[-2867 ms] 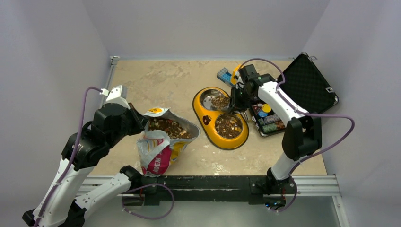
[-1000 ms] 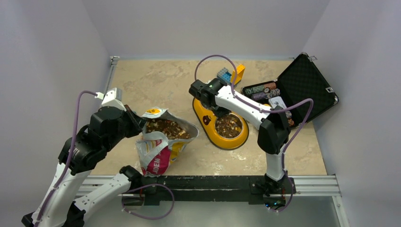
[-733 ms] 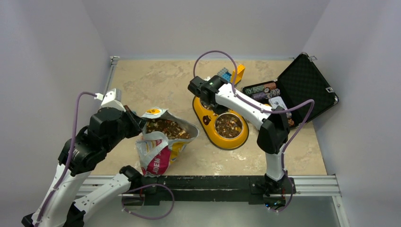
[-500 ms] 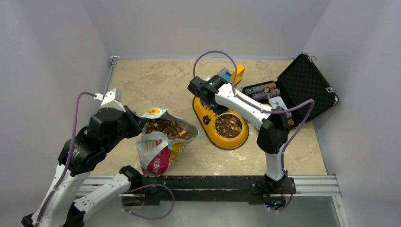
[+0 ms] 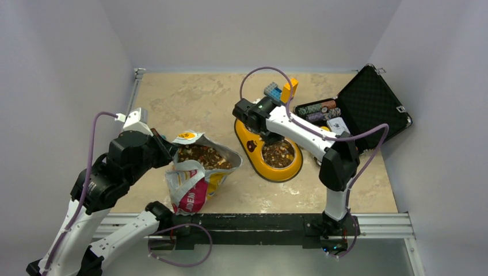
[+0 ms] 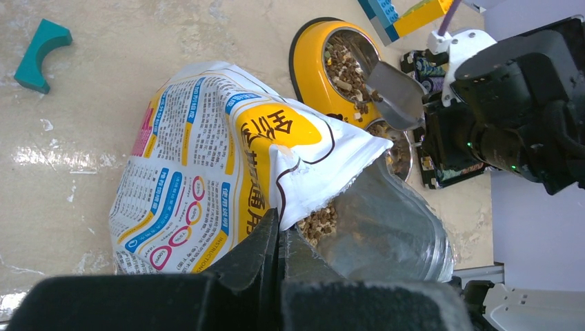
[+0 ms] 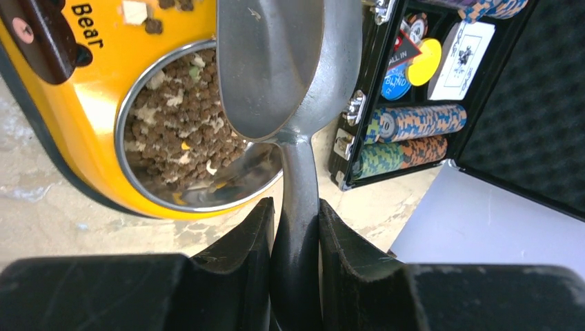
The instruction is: Serve the pet food
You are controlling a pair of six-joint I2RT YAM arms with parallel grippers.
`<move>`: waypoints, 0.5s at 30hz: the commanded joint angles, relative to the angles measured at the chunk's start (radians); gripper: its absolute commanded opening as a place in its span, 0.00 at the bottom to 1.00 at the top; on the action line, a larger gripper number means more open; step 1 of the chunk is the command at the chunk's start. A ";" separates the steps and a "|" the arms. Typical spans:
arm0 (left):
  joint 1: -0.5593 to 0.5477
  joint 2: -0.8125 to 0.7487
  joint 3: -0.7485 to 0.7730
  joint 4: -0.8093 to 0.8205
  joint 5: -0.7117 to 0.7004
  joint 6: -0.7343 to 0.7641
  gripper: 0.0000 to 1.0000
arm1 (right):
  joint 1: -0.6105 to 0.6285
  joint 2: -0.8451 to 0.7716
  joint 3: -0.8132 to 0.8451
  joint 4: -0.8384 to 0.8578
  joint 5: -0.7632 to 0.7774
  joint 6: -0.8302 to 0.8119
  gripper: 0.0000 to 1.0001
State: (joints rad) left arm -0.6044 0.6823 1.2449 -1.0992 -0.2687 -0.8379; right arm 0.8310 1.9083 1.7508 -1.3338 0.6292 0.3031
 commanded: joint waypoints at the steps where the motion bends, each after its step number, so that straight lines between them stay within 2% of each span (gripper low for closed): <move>1: -0.001 -0.032 0.023 0.093 0.021 -0.026 0.00 | 0.002 -0.138 -0.024 0.024 -0.027 0.058 0.00; 4: -0.001 -0.032 0.021 0.090 0.019 -0.026 0.00 | 0.002 -0.171 -0.053 0.067 -0.073 0.045 0.00; 9: -0.001 -0.030 0.025 0.088 0.023 -0.026 0.00 | 0.003 -0.156 -0.017 0.028 -0.016 0.047 0.00; 13: -0.002 -0.038 0.024 0.084 0.013 -0.027 0.00 | -0.003 -0.208 -0.076 0.110 -0.102 0.001 0.00; 15: -0.002 -0.037 0.021 0.086 0.014 -0.027 0.00 | -0.028 -0.147 -0.084 0.084 -0.131 0.007 0.00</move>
State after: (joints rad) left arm -0.6044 0.6819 1.2449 -1.0996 -0.2695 -0.8379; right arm 0.8291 1.7512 1.6867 -1.2797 0.5468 0.3172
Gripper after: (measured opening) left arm 0.018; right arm 0.267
